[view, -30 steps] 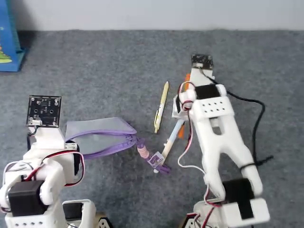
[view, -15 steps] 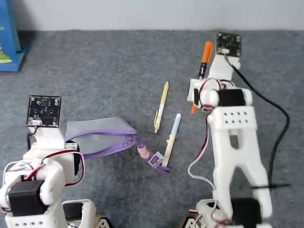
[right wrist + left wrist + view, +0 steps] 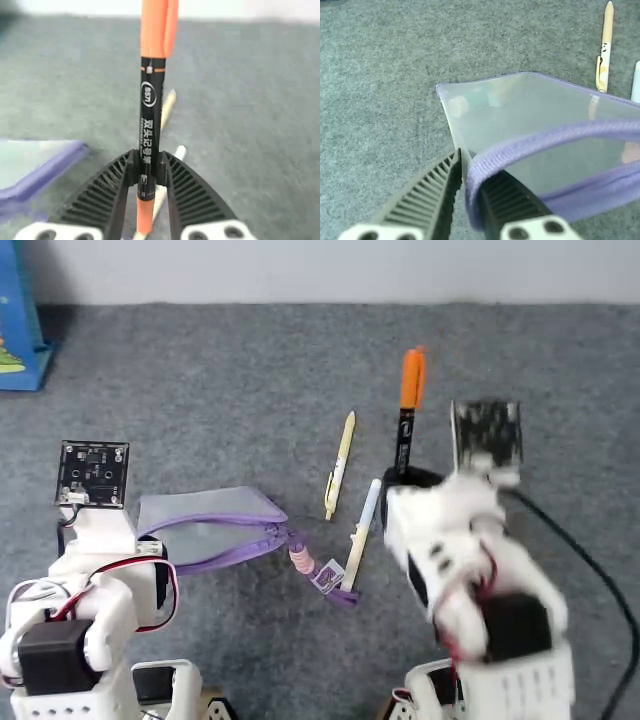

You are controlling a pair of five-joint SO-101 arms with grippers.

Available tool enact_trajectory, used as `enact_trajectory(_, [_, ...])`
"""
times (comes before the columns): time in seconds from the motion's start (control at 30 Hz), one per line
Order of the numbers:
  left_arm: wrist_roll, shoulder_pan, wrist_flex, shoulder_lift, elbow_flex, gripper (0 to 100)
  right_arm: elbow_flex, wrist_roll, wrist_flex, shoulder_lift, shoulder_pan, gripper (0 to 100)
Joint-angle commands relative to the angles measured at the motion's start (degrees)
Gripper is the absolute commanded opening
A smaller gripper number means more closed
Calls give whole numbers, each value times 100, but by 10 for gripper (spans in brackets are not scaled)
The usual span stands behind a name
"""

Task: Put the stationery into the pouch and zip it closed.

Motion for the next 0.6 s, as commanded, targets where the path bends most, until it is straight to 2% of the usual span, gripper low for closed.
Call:
enact_trajectory(0.0, [62, 0, 97, 35, -31, 12, 123, 53, 22, -875, -646, 8])
enact_trajectory(0.13, [62, 0, 97, 35, -31, 12, 396, 53, -488, -1393, -1490, 8])
enact_trajectory(0.37, [62, 35, 97, 88, -286, 12, 1301, 105, -2229, -1974, -2870, 8])
enact_trajectory(0.57, [62, 35, 105, 97, -796, 12, 1881, 114, -3697, -2026, -3442, 8])
